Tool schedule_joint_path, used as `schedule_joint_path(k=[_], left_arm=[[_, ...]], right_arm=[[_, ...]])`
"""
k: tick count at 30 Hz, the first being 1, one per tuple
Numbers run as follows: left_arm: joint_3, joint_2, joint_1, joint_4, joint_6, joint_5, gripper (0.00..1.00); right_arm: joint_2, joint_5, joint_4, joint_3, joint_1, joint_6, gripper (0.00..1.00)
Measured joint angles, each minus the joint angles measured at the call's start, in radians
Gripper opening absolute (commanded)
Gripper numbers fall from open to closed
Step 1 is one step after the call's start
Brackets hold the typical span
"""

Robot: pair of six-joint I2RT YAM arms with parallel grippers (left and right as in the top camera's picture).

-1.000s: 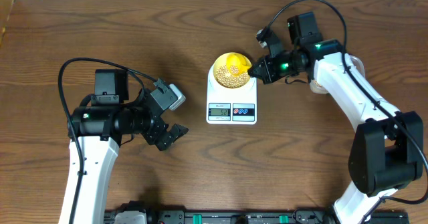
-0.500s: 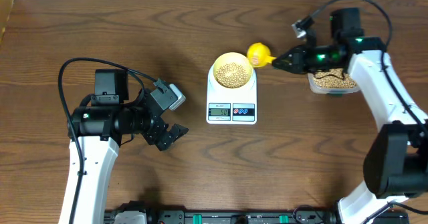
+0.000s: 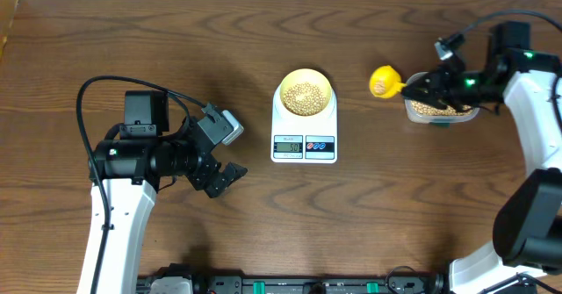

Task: Scoop item into bowl and weigh 50g on scale
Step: 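Carry the scoop right back over the soybean tub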

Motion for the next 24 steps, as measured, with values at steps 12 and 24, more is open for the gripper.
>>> schedule_joint_path(k=[12, 24], left_arm=[[0.0, 0.0, 0.0, 0.0, 0.0, 0.0, 0.98], [0.0, 0.0, 0.0, 0.0, 0.0, 0.0, 0.98]], right_arm=[[-0.047, 0.002, -0.224, 0.002, -0.233, -0.195, 0.01], [-0.048, 0.005, -0.364, 0.002, -0.434, -0.354, 0.01]])
